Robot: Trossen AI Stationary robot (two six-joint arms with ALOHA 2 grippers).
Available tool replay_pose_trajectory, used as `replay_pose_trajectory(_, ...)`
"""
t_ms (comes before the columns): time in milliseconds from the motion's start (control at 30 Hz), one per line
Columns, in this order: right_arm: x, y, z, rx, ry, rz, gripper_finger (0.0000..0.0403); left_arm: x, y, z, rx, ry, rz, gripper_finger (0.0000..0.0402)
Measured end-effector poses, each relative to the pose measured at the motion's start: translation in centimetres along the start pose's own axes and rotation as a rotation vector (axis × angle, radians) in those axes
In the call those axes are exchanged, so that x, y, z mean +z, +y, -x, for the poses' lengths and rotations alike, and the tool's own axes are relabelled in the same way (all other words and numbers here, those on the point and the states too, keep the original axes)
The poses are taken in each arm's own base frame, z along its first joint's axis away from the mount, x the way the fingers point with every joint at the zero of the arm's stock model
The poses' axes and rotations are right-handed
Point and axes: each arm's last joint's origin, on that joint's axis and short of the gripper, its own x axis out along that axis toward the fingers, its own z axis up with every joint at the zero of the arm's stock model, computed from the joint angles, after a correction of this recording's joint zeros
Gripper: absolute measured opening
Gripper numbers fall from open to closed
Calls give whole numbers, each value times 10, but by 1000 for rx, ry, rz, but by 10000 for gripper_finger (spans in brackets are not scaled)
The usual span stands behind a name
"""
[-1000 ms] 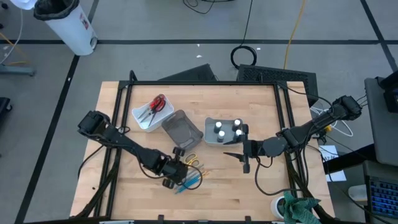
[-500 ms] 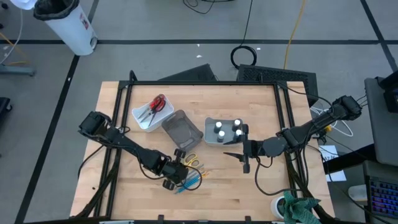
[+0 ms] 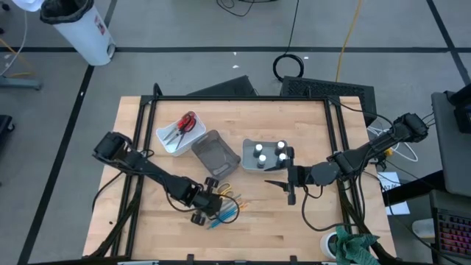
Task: Pick & Place Paint Supplies
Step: Put the yellow scissors into the white bin
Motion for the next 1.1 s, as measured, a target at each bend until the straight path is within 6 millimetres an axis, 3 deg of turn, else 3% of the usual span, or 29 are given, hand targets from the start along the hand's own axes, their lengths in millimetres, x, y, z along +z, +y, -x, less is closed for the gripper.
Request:
replay_pose_trajectory(500,0,0,0,0,0,0,146,-23,-19,8,-226,267,190,17)
replay_pose_trajectory(633,0,0,0,0,0,0,146,-20,-15,12,-329,282,249,22)
replay_pose_trajectory(767,0,0,0,-1,-1,0,146,-12,-6,20,-255,238,346,28)
replay_pose_trajectory(900,0,0,0,-1,-1,0,146,-5,4,32,-198,163,431,63)
replay_pose_trajectory(1100,0,0,0,0,-1,1,146,-4,14,50,-163,117,464,151)
